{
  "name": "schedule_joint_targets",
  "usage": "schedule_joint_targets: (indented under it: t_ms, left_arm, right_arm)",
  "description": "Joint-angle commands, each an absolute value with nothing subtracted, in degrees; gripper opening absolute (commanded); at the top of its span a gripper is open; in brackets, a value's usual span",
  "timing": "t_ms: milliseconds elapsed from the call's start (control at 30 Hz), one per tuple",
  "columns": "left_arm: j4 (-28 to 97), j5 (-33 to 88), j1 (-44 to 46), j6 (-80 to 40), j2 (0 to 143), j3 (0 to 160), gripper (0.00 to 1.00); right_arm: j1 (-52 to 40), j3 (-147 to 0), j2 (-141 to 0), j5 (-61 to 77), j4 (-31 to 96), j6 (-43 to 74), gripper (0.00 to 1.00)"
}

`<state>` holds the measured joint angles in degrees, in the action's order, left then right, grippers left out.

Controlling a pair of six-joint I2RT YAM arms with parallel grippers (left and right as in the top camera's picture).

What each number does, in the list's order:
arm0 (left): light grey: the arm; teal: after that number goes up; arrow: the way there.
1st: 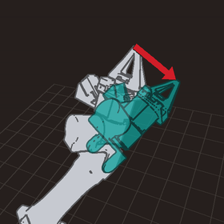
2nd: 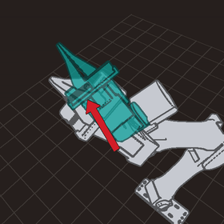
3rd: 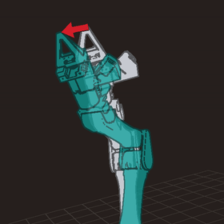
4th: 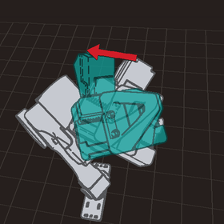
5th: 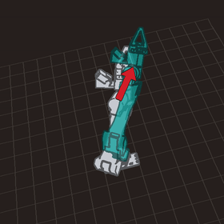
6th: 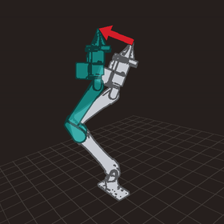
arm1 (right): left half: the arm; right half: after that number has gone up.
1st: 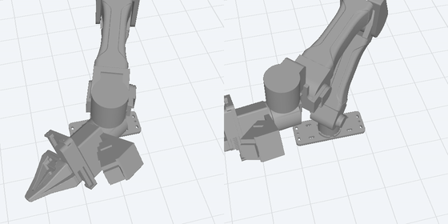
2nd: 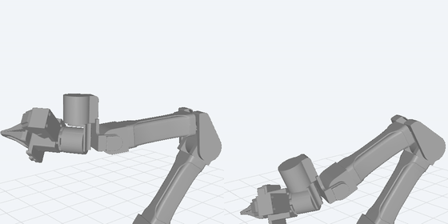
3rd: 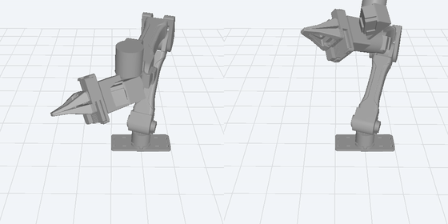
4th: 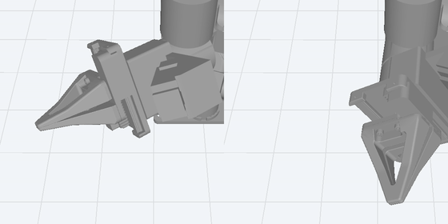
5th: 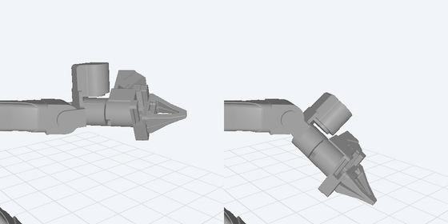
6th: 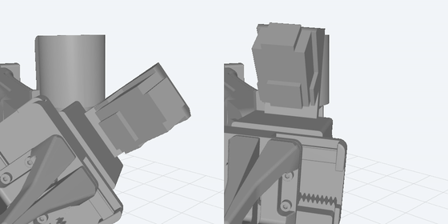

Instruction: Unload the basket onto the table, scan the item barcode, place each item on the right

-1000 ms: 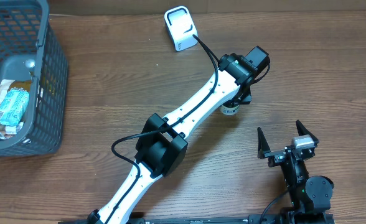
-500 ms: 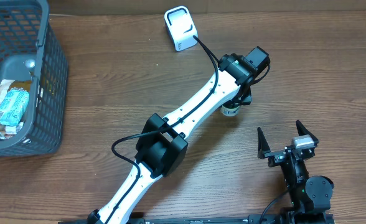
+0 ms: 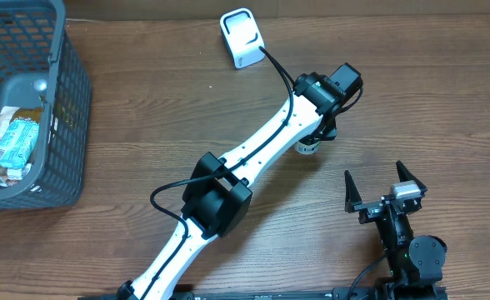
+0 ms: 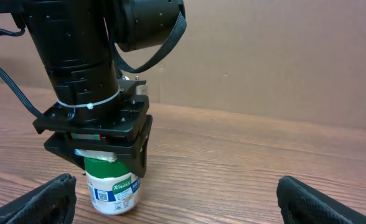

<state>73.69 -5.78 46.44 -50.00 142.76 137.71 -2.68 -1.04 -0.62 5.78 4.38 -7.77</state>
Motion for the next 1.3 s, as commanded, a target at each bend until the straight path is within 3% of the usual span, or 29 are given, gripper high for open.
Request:
schedule_joint_targets:
  t_ms: [0, 700, 733, 900, 1033, 1267]
  left_arm:
    - [73.49, -7.92, 47.35, -49.69, 143.15, 137.99, 0.39]
    - [71.61, -7.51, 47.77, -49.71, 143.15, 133.1, 0.38]
    - [71.55, -7.51, 47.75, -49.74, 143.15, 133.1, 0.4]
    - [71.5, -7.4, 47.55, -49.71, 143.15, 133.1, 0.8]
    - [71.75, -7.38, 47.55, -49.67, 143.15, 133.12, 0.89]
    - [72.73, -7.44, 46.83, -44.14, 141.75, 137.19, 0.95]
  right_arm:
    - [-2.92, -0.45, -0.21, 6.09, 4.23, -7.99, 1.0]
    - [-2.92, -0.45, -0.21, 6.11, 4.23, -7.99, 1.0]
    - [-2.92, -0.45, -0.21, 6.11, 4.23, -7.99, 1.0]
    - [-2.92, -0.45, -0.23, 6.11, 4.23, -7.99, 1.0]
    - [-2.92, -0.45, -0.23, 6.09, 4.23, -7.99, 1.0]
    - [-2.92, -0.45, -0.23, 6.11, 4.23, -7.99, 1.0]
